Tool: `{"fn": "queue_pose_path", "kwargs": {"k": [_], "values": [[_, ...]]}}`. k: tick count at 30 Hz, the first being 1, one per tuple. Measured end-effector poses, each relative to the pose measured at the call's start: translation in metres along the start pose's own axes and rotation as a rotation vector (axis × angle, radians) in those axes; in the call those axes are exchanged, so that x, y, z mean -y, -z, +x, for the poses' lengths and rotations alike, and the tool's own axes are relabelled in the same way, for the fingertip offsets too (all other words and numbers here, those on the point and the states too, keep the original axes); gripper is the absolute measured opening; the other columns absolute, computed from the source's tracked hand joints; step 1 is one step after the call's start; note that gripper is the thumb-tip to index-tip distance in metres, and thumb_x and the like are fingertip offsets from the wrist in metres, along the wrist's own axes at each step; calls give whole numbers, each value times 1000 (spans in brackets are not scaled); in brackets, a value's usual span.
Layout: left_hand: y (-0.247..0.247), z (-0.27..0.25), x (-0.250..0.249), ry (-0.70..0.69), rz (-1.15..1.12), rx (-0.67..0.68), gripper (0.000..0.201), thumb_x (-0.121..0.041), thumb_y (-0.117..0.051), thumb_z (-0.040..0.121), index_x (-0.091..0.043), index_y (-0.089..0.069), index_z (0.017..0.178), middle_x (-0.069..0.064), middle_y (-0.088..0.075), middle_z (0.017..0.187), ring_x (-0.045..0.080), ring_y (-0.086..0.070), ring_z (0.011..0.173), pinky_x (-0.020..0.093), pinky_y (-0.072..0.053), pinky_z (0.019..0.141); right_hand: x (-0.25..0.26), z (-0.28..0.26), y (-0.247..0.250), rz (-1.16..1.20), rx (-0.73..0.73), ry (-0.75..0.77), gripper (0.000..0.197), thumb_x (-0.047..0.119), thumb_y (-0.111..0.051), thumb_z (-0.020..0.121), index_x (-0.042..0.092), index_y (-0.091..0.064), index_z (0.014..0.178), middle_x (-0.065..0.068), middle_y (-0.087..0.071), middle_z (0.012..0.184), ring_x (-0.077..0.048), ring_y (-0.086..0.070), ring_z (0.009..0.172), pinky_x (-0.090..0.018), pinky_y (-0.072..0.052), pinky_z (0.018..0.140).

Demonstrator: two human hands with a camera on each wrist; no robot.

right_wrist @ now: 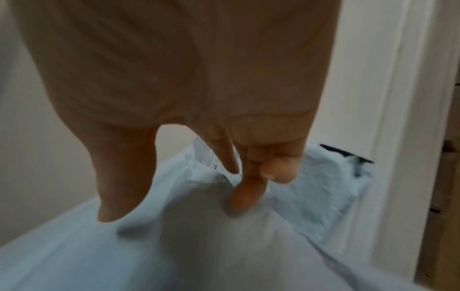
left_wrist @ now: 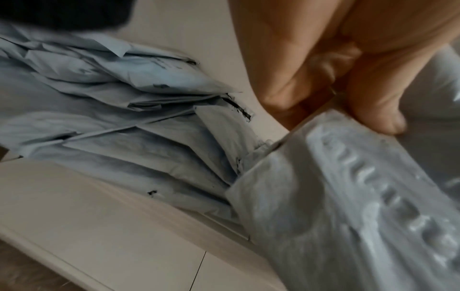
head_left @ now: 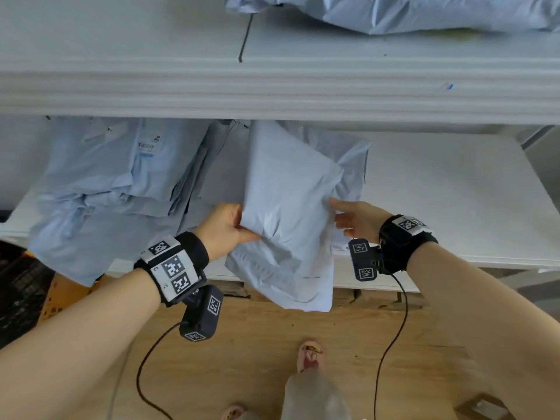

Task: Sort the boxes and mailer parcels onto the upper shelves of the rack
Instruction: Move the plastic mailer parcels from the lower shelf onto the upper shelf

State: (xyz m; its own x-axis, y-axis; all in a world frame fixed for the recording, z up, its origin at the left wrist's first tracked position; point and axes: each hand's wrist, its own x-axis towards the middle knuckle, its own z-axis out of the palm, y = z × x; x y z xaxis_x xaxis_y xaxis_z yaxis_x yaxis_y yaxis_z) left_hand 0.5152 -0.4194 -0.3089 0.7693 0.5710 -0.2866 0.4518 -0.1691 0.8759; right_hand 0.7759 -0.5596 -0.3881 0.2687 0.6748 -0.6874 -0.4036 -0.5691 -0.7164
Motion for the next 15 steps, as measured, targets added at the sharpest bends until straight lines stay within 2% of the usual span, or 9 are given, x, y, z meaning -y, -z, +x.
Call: {"fn": "queue_pose_path", "kwargs": {"k": [1,3,4,5,6,8,10,12,15], "values": [[2,-8,1,-16,2,11,25,6,-74,75,-16,-69,87,-13,-68,83,-9,-64,72,7,-49,68,-7,-6,-6,-8,5,-11,43,48,-71,75,18,-63,105,0,-66,92,-13,-58,76,-26,-37,67],[7,-25,6,-42,15,32,24,9,-74,73,-10,-70,88,-18,-68,75,-12,-63,68,6,-48,65,-26,-16,-18,8,19,-26,57,49,-71,75,19,-57,121,-1,-66,117,-17,-61,103,-34,-41,84],[9,-32,10,-51,26,42,24,11,-74,73,-9,-70,86,-21,-67,69,-13,-62,67,5,-47,64,-35,-22,-25,48,37,-28,59,48,-73,76,20,-55,125,-2,-65,122,-20,-60,111,-39,-43,91],[12,-40,14,-58,40,54,24,11,-74,73,-11,-70,83,-24,-66,64,-14,-62,66,4,-47,63,-45,-29,-33,110,61,-19,58,45,-76,76,21,-56,125,-3,-66,123,-22,-62,112,-43,-48,92],[16,-47,18,-68,59,66,25,10,-74,73,-14,-70,79,-26,-66,62,-14,-61,65,4,-46,62,-53,-36,-41,167,75,5,56,40,-76,76,20,-58,125,-4,-67,122,-23,-64,110,-44,-53,86],[27,-61,25,-91,114,79,29,5,-75,74,-23,-68,75,-27,-66,62,-14,-61,64,4,-45,59,-66,-51,-56,253,55,93,55,25,-76,78,15,-57,129,-8,-65,127,-26,-65,109,-41,-57,77],[42,-74,33,-116,135,80,30,2,-74,77,-26,-67,83,-21,-71,74,-11,-63,72,7,-48,64,-73,-67,-66,343,-9,212,58,14,-71,80,10,-52,134,-13,-61,131,-32,-60,116,-45,-56,81],[57,-83,44,-129,117,72,36,4,-71,79,-26,-64,97,-15,-70,93,-6,-65,84,14,-52,75,-75,-88,-76,398,-70,320,52,6,-64,82,4,-52,133,-16,-61,129,-35,-59,116,-49,-53,87],[74,-96,61,-100,70,68,40,9,-68,79,-14,-61,111,-6,-69,104,4,-67,93,22,-54,81,-70,-124,-97,376,-154,452,45,3,-66,76,3,-58,120,-16,-66,115,-33,-63,103,-43,-57,79]]}}
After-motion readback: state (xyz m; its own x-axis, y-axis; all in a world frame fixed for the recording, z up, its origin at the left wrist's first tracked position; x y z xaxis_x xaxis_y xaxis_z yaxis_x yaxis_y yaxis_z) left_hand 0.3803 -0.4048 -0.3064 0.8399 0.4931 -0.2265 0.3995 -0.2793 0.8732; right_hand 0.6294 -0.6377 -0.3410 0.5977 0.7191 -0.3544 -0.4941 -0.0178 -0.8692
